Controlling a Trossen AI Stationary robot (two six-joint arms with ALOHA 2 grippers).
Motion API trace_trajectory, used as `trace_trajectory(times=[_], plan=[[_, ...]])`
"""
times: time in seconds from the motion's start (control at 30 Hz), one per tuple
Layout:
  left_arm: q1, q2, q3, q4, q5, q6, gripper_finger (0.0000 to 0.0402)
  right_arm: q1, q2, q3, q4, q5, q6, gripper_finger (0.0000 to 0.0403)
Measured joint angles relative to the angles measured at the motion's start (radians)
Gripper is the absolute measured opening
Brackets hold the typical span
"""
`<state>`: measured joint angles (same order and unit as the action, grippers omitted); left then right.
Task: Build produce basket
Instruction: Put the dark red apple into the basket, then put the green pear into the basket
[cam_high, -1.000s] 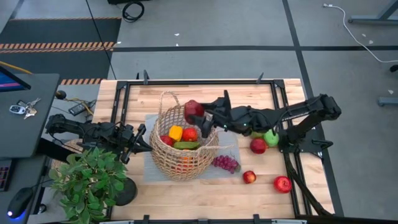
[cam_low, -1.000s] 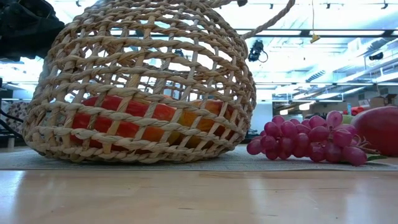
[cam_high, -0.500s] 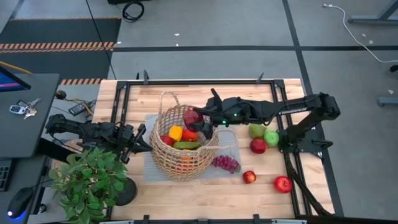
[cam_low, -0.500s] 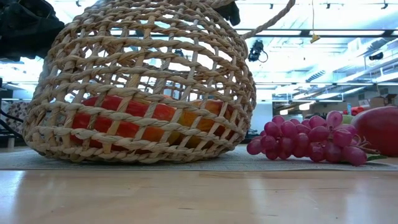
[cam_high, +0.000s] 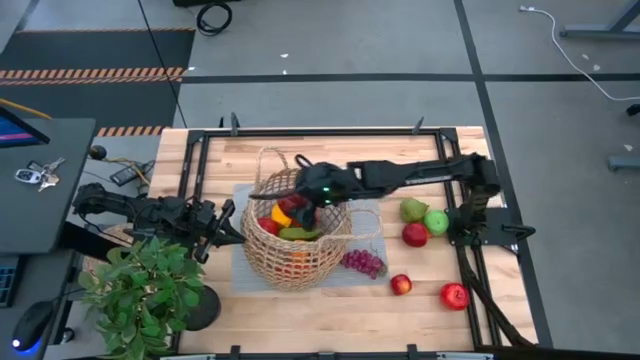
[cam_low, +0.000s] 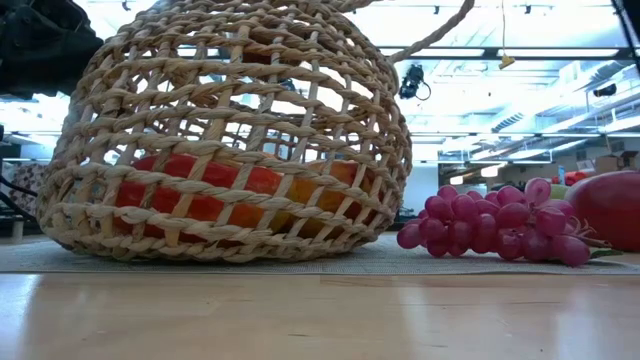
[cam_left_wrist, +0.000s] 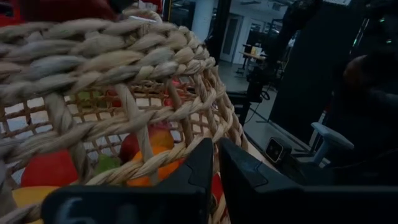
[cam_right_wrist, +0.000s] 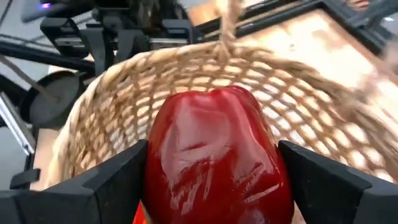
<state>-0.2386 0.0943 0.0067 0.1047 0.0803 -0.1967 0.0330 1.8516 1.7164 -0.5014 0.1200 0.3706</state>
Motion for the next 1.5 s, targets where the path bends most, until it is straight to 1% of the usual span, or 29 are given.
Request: trace_trajectory(times=[0.1, 0.2, 0.3, 0.37, 0.47, 0.57, 0.7, 0.83, 0.93, 1.0, 1.07, 1.2, 1.27, 1.33, 1.5], plan=[[0.000, 0.002, 0.000, 0.001, 0.000, 0.000, 0.0032, -0.014, 0.078, 0.088, -0.037, -0.064, -0.029, 0.0350], [0.000, 0.004, 0.000, 0.000, 0.000, 0.000, 0.0028, -0.032, 0.151, 0.138, -0.036, -0.137, -0.036, 0.0352], [0.000, 0.004, 0.000, 0.000, 0.000, 0.000, 0.0029, -0.051, 0.216, 0.157, -0.055, -0.170, -0.058, 0.0362], [0.000, 0.004, 0.000, 0.000, 0.000, 0.000, 0.0032, -0.063, 0.246, 0.158, -0.075, -0.194, -0.060, 0.0377], [0.000, 0.004, 0.000, 0.002, 0.000, 0.000, 0.0035, -0.080, 0.264, 0.162, -0.092, -0.232, -0.054, 0.0395], [0.000, 0.004, 0.000, 0.001, 0.000, 0.000, 0.0035, -0.092, 0.265, 0.161, -0.119, -0.245, -0.052, 0.0392], [0.000, 0.004, 0.000, -0.002, 0.000, 0.000, 0.0029, -0.102, 0.236, 0.165, -0.142, -0.252, -0.038, 0.0398], [0.000, 0.006, 0.000, -0.004, 0.000, 0.000, 0.0029, -0.102, 0.191, 0.203, -0.229, -0.245, -0.008, 0.0394], [0.000, 0.005, 0.000, -0.003, 0.000, 0.000, 0.0033, -0.090, 0.146, 0.232, -0.288, -0.196, -0.012, 0.0393], [0.000, 0.004, 0.000, -0.001, 0.000, 0.000, 0.0036, -0.073, 0.109, 0.246, -0.331, -0.141, -0.014, 0.0392], [0.000, 0.004, 0.000, -0.002, 0.000, 0.000, 0.0036, -0.054, 0.065, 0.247, -0.382, -0.070, -0.016, 0.0392], [0.000, 0.004, 0.000, -0.002, 0.000, 0.000, 0.0031, -0.006, -0.007, 0.247, -0.548, 0.124, 0.005, 0.0392], [0.000, 0.004, 0.000, -0.002, 0.000, 0.000, 0.0028, 0.021, -0.040, 0.247, -0.640, 0.226, 0.038, 0.0392], [0.000, 0.004, 0.000, -0.002, 0.000, -0.001, 0.0028, 0.044, -0.067, 0.247, -0.730, 0.306, 0.092, 0.0392], [0.000, 0.004, 0.000, -0.002, 0.000, 0.000, 0.0035, 0.085, -0.114, 0.246, -0.935, 0.417, 0.240, 0.0391]])
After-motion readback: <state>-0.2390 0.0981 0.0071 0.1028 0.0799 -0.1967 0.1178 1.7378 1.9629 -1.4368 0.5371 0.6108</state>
